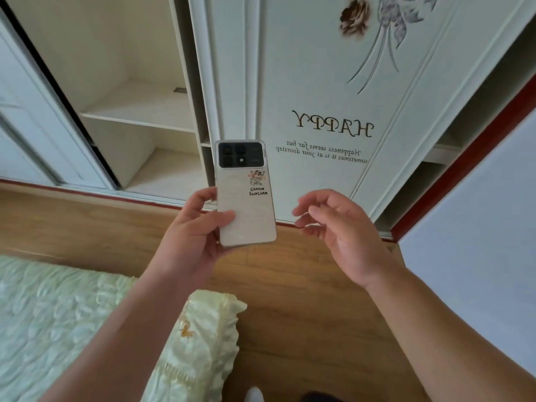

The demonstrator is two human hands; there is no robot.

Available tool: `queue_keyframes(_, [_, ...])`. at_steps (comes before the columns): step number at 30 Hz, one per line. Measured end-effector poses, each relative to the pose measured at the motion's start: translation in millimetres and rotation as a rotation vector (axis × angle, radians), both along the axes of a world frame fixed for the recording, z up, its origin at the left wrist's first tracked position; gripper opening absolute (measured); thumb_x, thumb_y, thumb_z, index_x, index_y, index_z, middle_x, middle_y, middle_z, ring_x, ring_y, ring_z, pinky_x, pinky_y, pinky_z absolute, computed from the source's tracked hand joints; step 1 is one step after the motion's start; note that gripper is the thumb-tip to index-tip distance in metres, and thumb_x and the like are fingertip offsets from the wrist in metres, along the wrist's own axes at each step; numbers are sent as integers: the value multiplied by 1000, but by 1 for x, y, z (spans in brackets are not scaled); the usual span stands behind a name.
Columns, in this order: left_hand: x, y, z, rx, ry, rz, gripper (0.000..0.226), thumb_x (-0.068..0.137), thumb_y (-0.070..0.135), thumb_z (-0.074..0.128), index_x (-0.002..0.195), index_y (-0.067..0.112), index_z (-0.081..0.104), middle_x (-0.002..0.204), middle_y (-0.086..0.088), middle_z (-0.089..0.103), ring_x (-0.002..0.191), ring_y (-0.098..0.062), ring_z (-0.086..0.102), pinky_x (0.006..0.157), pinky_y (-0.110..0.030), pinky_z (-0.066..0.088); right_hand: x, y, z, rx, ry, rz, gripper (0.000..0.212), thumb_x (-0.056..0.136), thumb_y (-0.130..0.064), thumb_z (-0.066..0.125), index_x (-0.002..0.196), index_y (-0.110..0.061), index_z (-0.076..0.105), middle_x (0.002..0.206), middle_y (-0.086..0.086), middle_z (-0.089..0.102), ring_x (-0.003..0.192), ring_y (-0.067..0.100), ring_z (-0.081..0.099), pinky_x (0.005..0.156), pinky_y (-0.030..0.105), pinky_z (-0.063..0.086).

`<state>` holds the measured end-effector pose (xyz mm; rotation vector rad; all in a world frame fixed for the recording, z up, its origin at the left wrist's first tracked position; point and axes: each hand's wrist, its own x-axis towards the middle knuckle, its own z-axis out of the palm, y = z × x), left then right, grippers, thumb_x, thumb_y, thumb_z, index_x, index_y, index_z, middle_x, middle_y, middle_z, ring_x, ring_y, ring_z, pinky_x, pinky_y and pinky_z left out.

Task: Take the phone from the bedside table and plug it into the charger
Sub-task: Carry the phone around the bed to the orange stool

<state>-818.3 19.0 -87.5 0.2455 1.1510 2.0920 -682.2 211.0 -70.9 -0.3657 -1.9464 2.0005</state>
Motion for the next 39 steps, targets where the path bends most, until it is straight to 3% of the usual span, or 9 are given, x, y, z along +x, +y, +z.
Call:
queue_keyframes(10, [-80, 40, -15, -21, -30, 105, 39, 76, -1, 66, 109, 17, 58, 113, -20, 70, 88, -35, 71, 47, -28, 55, -111, 50, -18, -61, -5, 131, 20, 79, -31, 62, 96, -24, 71, 94, 1, 72, 89, 21, 66, 83, 42, 49])
queue_keyframes(18, [-161, 123, -21, -76, -32, 214, 38, 74, 0, 67, 107, 19, 62, 111, -17, 72, 94, -36, 71, 53, -31, 57, -214, 144, -19, -123, 4, 260, 22, 81, -26, 59, 98, -15, 67, 93, 3, 70, 87, 21, 64, 78, 35, 49])
queue_keyframes(26, [-228, 204, -2, -59, -4, 326, 36, 70, 4, 69, 102, 22, 66, 111, -15, 73, 99, -38, 69, 59, -36, 60, -303, 234, -6, -173, 8, 387, 20, 78, -29, 61, 94, -24, 71, 92, 2, 72, 86, 19, 66, 75, 31, 50])
queue_keyframes(32, [-261, 221, 6, -69, -29, 408, 34, 73, -1, 65, 101, 19, 66, 109, -18, 73, 96, -39, 70, 56, -36, 59, -358, 253, -3, -221, 33, 474, 21, 78, -27, 62, 95, -22, 72, 93, 3, 72, 86, 19, 65, 76, 31, 50])
queue_keyframes(39, [-310, 207, -4, -82, -39, 497, 37, 65, 5, 75, 97, 24, 70, 111, -18, 72, 98, -40, 69, 59, -37, 60, -426, 244, -9, -221, -13, 544, 19, 83, -20, 57, 96, -19, 70, 93, 5, 72, 86, 21, 65, 78, 35, 49])
